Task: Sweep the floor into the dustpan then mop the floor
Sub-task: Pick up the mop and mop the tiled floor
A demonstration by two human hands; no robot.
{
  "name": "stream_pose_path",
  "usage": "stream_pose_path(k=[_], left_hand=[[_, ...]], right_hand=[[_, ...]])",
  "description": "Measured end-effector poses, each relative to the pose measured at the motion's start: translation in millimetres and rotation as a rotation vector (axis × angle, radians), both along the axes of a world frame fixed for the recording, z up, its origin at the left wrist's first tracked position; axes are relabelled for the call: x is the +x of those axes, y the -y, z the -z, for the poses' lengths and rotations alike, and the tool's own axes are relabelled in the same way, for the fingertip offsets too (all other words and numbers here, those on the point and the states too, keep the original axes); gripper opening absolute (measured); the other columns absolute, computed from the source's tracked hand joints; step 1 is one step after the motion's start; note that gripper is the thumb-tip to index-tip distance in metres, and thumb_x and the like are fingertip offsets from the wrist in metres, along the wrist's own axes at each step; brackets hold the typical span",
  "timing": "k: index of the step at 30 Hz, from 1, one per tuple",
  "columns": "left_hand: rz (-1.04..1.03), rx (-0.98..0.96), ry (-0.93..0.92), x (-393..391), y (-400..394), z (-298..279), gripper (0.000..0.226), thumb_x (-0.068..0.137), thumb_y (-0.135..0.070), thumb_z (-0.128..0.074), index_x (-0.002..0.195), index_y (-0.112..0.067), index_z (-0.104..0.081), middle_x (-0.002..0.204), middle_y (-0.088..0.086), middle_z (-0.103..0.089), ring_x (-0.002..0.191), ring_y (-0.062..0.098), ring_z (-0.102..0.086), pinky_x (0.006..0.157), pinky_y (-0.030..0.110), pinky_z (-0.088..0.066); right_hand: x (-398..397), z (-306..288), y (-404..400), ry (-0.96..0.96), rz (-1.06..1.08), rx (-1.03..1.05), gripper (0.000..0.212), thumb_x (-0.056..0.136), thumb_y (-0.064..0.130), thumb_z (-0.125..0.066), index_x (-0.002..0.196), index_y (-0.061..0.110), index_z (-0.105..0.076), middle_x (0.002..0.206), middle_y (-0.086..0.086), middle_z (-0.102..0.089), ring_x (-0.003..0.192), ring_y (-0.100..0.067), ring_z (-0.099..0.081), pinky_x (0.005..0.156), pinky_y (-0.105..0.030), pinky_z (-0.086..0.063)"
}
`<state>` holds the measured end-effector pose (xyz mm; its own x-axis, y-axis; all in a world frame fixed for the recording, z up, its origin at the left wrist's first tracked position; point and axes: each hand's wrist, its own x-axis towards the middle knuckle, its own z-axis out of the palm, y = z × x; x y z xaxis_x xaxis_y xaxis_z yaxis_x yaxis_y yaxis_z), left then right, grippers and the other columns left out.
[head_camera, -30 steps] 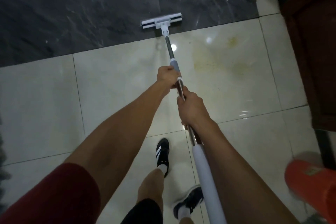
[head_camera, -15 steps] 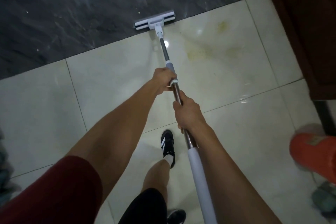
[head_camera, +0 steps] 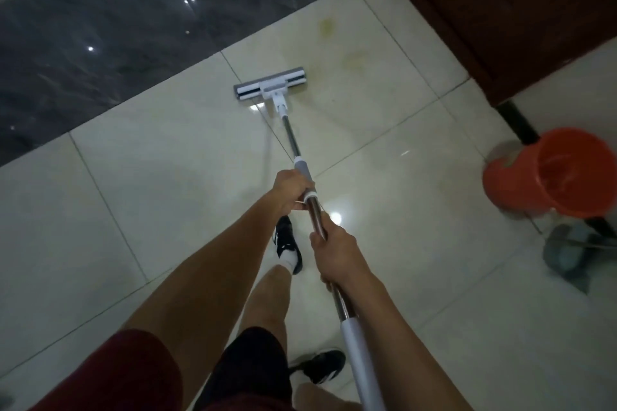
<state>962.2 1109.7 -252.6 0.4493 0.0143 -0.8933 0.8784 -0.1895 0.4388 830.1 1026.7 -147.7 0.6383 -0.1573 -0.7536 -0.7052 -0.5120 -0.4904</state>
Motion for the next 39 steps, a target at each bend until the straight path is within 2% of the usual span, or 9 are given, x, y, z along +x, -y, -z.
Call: stream_pose_path(k=[3,8,14,17,24,26,29,34,39], left_hand=[[0.036,0.018,0.040,-62.3,18.7,-0.3,0.014,0.085,0.003,-0.071,0.095,-0.002,-0.062,0.087,0.018,-0.066,0.071,0.028,-0.069,0.061,0.042,-0.061],[0.123,0.047,0.129,-151.4,44.3,-5.9,0.015,0.081,0.003,-0.074,0.095,0.003,-0.068,0.085,0.017,-0.068,0.066,0.024,-0.070,0.050,0.032,-0.057],[0.254,0.060,0.134,-226.4,75.2,-17.4,0.014,0.083,0.000,-0.072,0.096,0.001,-0.066,0.089,0.015,-0.068,0.068,0.022,-0.068,0.047,0.026,-0.055],[0.282,0.072,0.136,-234.9,86.6,-20.7,0.015,0.084,0.000,-0.072,0.098,0.000,-0.067,0.089,0.013,-0.067,0.069,0.022,-0.069,0.045,0.024,-0.054],[0.258,0.041,0.141,-200.8,92.3,-12.2,0.007,0.086,0.003,-0.068,0.088,-0.002,-0.063,0.081,0.011,-0.064,0.066,0.020,-0.067,0.045,0.024,-0.053],[0.270,0.005,0.142,-190.6,91.6,-5.0,0.015,0.086,0.003,-0.065,0.083,-0.011,-0.061,0.080,0.007,-0.063,0.069,0.020,-0.067,0.057,0.030,-0.060],[0.268,-0.055,0.124,-166.7,93.5,0.6,0.029,0.086,0.002,-0.057,0.080,-0.027,-0.057,0.085,0.003,-0.064,0.083,0.026,-0.066,0.080,0.052,-0.062],[0.254,-0.063,0.145,-83.1,100.8,7.4,0.021,0.087,-0.003,-0.058,0.090,-0.024,-0.060,0.098,0.010,-0.066,0.087,0.029,-0.068,0.078,0.052,-0.063],[0.241,-0.049,0.164,26.4,112.2,9.7,0.017,0.090,-0.003,-0.058,0.096,-0.018,-0.061,0.095,0.010,-0.065,0.086,0.029,-0.067,0.080,0.053,-0.062]], right_hand=[[-65.7,-1.0,12.7,0.019,0.032,-0.009,0.035,0.103,0.024,-0.045,0.137,0.023,-0.047,0.088,-0.003,-0.061,0.075,-0.021,-0.066,0.070,-0.038,-0.061],[-157.3,-14.4,36.4,0.053,0.118,0.070,0.048,0.099,0.014,-0.046,0.144,0.031,-0.044,0.078,-0.003,-0.059,0.055,-0.016,-0.059,0.041,-0.021,-0.048],[-233.3,-33.6,54.5,0.053,0.216,0.099,0.055,0.098,0.013,-0.049,0.149,0.032,-0.041,0.071,-0.005,-0.056,0.052,-0.016,-0.054,0.043,-0.023,-0.049],[-241.4,-36.2,61.7,0.080,0.196,0.058,0.051,0.102,0.018,-0.048,0.151,0.031,-0.039,0.070,-0.002,-0.056,0.049,-0.010,-0.052,0.042,-0.015,-0.043],[-209.5,-20.7,66.1,0.074,0.220,0.019,0.044,0.104,0.023,-0.044,0.148,0.032,-0.042,0.072,-0.002,-0.061,0.050,-0.009,-0.055,0.039,-0.014,-0.038],[-198.1,-16.1,66.1,0.051,0.216,0.000,0.044,0.105,0.025,-0.044,0.148,0.032,-0.041,0.072,0.000,-0.061,0.051,-0.008,-0.055,0.041,-0.014,-0.037],[-173.2,-11.0,69.0,0.033,0.209,-0.019,0.046,0.105,0.028,-0.043,0.150,0.034,-0.038,0.070,0.002,-0.060,0.053,-0.006,-0.055,0.044,-0.013,-0.037],[-88.1,6.4,79.2,0.014,0.242,0.001,0.045,0.104,0.030,-0.042,0.149,0.037,-0.038,0.073,-0.002,-0.061,0.051,-0.014,-0.059,0.053,-0.034,-0.059],[20.8,22.8,90.1,0.042,0.242,-0.006,0.046,0.104,0.029,-0.042,0.150,0.035,-0.038,0.072,0.001,-0.058,0.056,-0.016,-0.060,0.060,-0.042,-0.062]])
